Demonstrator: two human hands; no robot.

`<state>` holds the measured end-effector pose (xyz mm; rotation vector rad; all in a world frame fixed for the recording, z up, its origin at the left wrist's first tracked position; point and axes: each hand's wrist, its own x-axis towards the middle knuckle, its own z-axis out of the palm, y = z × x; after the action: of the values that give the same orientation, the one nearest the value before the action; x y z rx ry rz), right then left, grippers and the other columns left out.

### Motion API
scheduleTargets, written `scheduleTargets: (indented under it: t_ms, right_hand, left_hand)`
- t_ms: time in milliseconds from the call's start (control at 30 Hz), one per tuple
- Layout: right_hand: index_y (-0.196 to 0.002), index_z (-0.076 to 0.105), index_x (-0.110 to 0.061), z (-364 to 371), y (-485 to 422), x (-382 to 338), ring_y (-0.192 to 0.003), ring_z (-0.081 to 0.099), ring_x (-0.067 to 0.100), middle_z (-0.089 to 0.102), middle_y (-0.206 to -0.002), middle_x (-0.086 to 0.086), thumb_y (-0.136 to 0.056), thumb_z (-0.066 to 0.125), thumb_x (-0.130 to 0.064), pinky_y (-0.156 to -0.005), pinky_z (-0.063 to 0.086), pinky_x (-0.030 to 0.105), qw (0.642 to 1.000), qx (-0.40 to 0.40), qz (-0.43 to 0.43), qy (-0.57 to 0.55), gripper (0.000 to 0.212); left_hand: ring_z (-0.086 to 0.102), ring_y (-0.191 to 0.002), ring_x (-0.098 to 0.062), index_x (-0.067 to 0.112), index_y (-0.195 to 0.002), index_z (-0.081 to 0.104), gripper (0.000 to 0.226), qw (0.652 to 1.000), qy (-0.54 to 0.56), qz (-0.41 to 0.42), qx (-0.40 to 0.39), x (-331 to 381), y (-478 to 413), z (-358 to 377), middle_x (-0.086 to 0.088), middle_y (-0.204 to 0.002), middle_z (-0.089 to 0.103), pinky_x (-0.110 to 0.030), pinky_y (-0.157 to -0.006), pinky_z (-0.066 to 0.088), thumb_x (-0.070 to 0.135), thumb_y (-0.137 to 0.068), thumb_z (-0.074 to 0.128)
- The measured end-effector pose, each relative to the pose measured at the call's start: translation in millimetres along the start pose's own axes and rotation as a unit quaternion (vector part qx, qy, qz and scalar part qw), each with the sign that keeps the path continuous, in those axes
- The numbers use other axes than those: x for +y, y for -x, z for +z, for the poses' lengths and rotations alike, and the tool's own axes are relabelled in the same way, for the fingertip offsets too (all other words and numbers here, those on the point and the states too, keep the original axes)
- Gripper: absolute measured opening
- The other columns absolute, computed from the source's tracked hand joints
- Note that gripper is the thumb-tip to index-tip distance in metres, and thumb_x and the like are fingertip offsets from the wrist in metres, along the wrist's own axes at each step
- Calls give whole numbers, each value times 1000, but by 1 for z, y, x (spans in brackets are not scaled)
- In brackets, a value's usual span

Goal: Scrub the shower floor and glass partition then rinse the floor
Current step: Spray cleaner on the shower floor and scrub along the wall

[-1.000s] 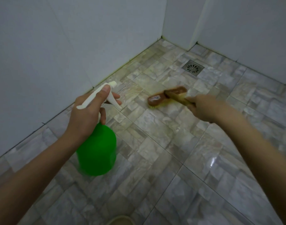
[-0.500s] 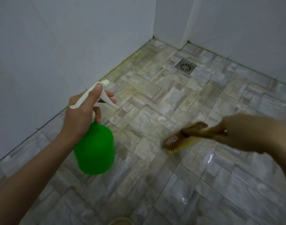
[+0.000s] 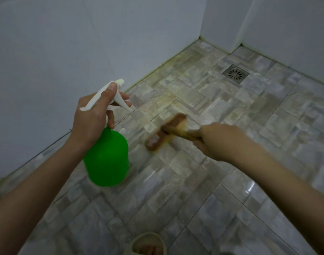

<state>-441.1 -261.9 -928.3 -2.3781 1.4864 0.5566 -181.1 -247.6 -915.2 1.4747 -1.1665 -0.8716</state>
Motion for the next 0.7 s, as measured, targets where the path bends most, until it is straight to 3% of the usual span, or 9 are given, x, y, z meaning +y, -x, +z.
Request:
scheduleTargets:
  t_ms: [67, 167, 233, 333, 433, 533, 600, 700]
  right_hand:
    - [-139, 41, -35, 6, -22, -9, -63, 48, 16, 46, -77, -3, -101, 34, -33, -53, 37, 28, 1000, 14, -15, -18, 39]
    - [-122, 54, -28, -15, -13, -13, -65, 51, 15, 47, -77, -4, -99, 38, -29, -59, 41, 29, 999, -20, -8, 31, 28]
    - [-122, 50, -35, -25, 4, -25, -63, 46, 12, 41, -75, -6, -100, 38, -29, -65, 44, 30, 997, -52, -12, 63, 26]
    - [-138, 37, -42, -19, -20, -49, -79, 56, 18, 53, -95, 1, -101, 37, -32, -66, 42, 29, 998, -38, -43, 34, 38]
    - [-140, 39, -36, -6, -63, -54, -62, 46, 14, 48, -83, 1, -101, 35, -32, -54, 35, 27, 998, 13, -57, 3, 39]
    - [-131, 45, -29, -32, -68, -55, -73, 51, 19, 43, -77, -2, -101, 38, -28, -69, 47, 32, 999, -5, -26, 46, 31]
    - [-126, 49, -31, -33, -74, -57, -76, 52, 20, 43, -76, -3, -100, 39, -30, -71, 48, 33, 999, 1, -32, 36, 28]
    - [-141, 40, -36, -10, -107, -53, -67, 49, 19, 49, -79, -2, -101, 34, -35, -56, 38, 29, 996, 64, -58, -37, 41]
  left_hand:
    - [60, -51, -12, -1, -109, 69, 39, 1000, -1, -7, 10, -3, 4, -11, -5, -91, 75, -19, -38, 39, 30, -102, 47]
    - [67, -73, -32, 13, -109, 70, 30, 999, 6, -2, 39, -5, 12, -30, -8, -95, 75, -21, -38, 40, 32, -102, 48]
    - [69, -81, -34, 19, -107, 70, 26, 999, -3, -7, 47, -3, 17, -39, -7, -95, 75, -22, -39, 40, 33, -101, 49]
    - [70, -85, -34, 23, -106, 71, 26, 998, 7, -5, 61, 2, 19, -51, -4, -93, 76, -22, -39, 41, 37, -99, 50]
    - [68, -86, -41, 24, -100, 73, 27, 997, 7, -10, 70, 4, 22, -58, -3, -93, 76, -23, -39, 41, 40, -97, 51]
    - [64, -80, -48, 29, -89, 74, 27, 996, -3, -7, 93, 5, 25, -61, -3, -91, 77, -24, -39, 42, 43, -95, 52]
    - [64, -81, -49, 33, -90, 74, 25, 995, -2, -10, 100, 7, 26, -59, -2, -91, 77, -24, -39, 42, 41, -96, 52]
    - [64, -83, -49, 37, -92, 74, 24, 994, 12, -8, 106, 10, 25, -60, -1, -92, 77, -23, -39, 41, 38, -98, 51]
